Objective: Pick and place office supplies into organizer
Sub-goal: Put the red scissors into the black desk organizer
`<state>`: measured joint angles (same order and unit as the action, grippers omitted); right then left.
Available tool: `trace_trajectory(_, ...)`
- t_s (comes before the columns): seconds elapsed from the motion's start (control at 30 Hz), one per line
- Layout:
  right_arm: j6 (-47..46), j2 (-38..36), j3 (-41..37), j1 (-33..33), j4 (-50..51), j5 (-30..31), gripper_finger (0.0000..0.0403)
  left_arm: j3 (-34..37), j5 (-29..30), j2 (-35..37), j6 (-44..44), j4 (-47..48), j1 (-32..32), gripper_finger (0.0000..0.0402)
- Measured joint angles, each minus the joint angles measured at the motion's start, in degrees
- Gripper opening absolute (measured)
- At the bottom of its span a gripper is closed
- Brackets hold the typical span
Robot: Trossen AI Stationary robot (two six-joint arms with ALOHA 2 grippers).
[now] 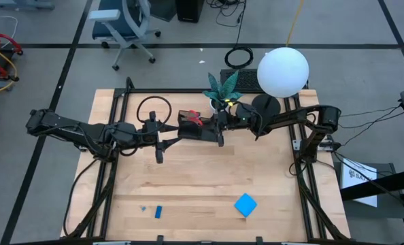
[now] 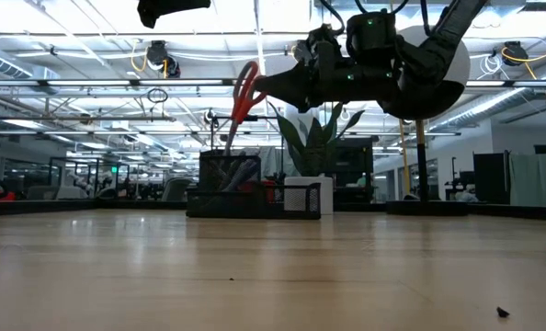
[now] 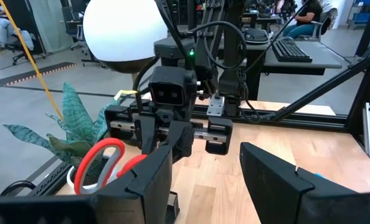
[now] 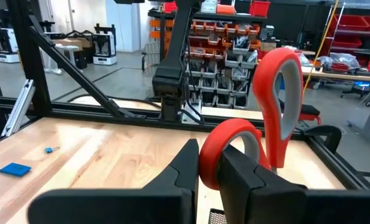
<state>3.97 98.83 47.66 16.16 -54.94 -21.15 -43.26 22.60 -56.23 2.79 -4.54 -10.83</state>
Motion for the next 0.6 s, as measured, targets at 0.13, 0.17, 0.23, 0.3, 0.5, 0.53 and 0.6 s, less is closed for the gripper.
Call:
trace_trajectory(0.13, 0.0, 0.8, 0.0, 0.0, -1.1, 0.1, 0.0029, 0.0, 0.0, 0.0, 0.0, 0.0, 0.0, 0.0195)
trace_trajectory(0.17, 0.0, 1.5, 0.0, 0.0, -1.9, 0.1, 0.0029, 0.0, 0.0, 0.0, 0.0, 0.0, 0.0, 0.0195)
trace_trajectory(0.23, -0.1, 3.4, 0.0, 0.0, -4.5, 0.2, 0.0029, 0.0, 0.0, 0.0, 0.0, -0.2, 0.0, 0.0195)
trace_trajectory(0.3, 0.0, 5.5, 0.8, 0.0, -5.8, 0.1, 0.0029, 0.0, 0.0, 0.0, 0.0, -0.3, 0.0, 0.0195)
trace_trajectory(0.5, 0.3, 10.6, 4.0, 0.7, -6.0, 0.0, 0.0029, 0.0, 0.0, 0.0, 0.0, -0.3, 0.0, 0.0195)
trace_trajectory(0.53, 1.0, 11.4, 4.4, 0.7, -5.7, 0.0, 0.0029, 0.0, 0.0, 0.0, 0.0, -0.3, 0.0, 0.0195)
trace_trajectory(0.6, 3.1, 12.7, 5.1, 0.7, -5.1, 0.0, 0.0029, 0.0, 0.0, 0.0, 0.0, -0.3, 0.0, 0.0195)
